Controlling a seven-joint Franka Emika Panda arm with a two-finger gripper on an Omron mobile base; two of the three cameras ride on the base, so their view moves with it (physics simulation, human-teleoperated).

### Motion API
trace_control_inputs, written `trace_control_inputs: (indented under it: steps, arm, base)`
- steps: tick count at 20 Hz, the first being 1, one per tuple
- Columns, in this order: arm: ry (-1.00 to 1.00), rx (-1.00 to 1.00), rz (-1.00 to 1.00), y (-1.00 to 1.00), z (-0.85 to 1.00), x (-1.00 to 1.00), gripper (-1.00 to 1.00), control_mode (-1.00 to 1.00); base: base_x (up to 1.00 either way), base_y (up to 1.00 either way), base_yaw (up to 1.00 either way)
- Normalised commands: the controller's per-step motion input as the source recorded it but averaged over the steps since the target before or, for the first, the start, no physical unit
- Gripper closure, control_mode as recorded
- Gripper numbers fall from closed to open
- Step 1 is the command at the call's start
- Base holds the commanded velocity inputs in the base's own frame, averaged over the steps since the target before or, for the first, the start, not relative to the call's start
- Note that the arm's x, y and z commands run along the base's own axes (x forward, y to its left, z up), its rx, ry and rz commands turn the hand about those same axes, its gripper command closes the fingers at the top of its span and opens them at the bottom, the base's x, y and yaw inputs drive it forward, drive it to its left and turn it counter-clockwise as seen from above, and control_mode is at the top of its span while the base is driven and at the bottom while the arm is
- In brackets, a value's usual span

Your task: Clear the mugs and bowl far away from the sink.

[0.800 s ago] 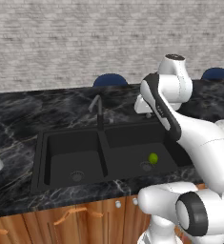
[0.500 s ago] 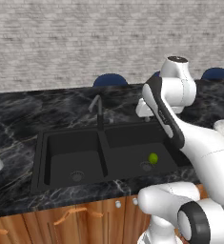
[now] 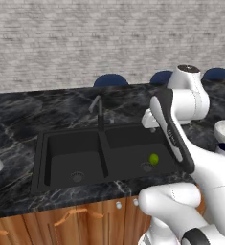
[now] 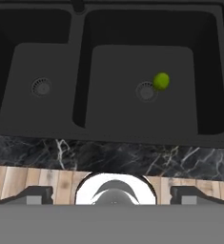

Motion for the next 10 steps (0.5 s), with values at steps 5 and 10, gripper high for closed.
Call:
trace_control_inputs:
  steps: [5, 10]
  arm:
    - [0.07, 0.0, 0.0, -0.04, -0.07, -0.46, -1.0, -1.0]
    - [0.0, 0.0, 0.0, 0.0, 0.03, -0.57, -1.0, -1.0]
  base:
    - [0.0, 0.0, 0.0]
    - [0.0, 0.0, 0.0]
